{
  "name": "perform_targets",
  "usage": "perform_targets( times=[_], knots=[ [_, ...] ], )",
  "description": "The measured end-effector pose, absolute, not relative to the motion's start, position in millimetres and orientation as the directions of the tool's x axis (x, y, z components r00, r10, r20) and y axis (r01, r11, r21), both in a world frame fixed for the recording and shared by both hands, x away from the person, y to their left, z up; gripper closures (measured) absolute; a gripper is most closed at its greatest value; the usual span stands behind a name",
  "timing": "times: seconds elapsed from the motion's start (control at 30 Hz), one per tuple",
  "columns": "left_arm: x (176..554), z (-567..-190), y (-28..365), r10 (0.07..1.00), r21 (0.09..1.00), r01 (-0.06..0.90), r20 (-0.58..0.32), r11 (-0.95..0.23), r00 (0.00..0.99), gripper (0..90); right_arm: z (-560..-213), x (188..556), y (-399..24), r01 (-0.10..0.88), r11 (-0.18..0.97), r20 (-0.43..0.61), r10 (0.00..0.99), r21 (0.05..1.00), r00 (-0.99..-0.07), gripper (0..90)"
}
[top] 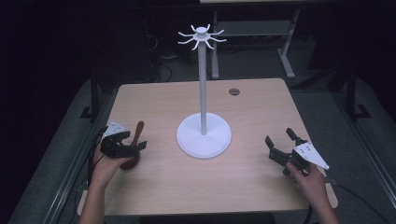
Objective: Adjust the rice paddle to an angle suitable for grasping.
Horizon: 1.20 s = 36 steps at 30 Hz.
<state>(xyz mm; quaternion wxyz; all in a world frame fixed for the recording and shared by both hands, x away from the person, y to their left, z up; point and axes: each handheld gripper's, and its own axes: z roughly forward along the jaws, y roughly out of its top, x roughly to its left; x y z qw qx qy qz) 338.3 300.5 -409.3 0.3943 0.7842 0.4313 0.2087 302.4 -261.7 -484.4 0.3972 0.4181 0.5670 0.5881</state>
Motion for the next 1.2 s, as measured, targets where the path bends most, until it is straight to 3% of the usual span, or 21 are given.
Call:
perform_targets(
  times=[0.4, 0.7, 1.03, 1.2],
  knots=[
    [356.9, -413.8, 315.0, 0.889, 0.825, 0.514, -0.029, -0.237, 0.456, 17.0, -484.4, 302.6, -262.0, 0.007, -0.041, 0.042, 0.942, 0.999, -0.334, 13.3],
    [366.2, -424.4, 327.0, 0.914, 0.805, 0.541, 0.003, -0.243, 0.405, 20.3, -484.4, 302.4, -261.7, 0.007, -0.040, 0.040, 0.942, 0.999, -0.334, 13.3],
    [375.2, -434.4, 333.3, 0.931, 0.804, 0.559, -0.019, -0.203, 0.366, 44.0, -484.3, 302.3, -261.5, 0.001, -0.032, 0.031, 0.941, 0.999, -0.336, 13.3],
    [379.0, -440.7, 336.3, 0.933, 0.774, 0.602, -0.042, -0.195, 0.357, 63.2, -484.3, 302.2, -261.5, 0.004, -0.035, 0.035, 0.941, 0.999, -0.336, 13.3]
  ],
)
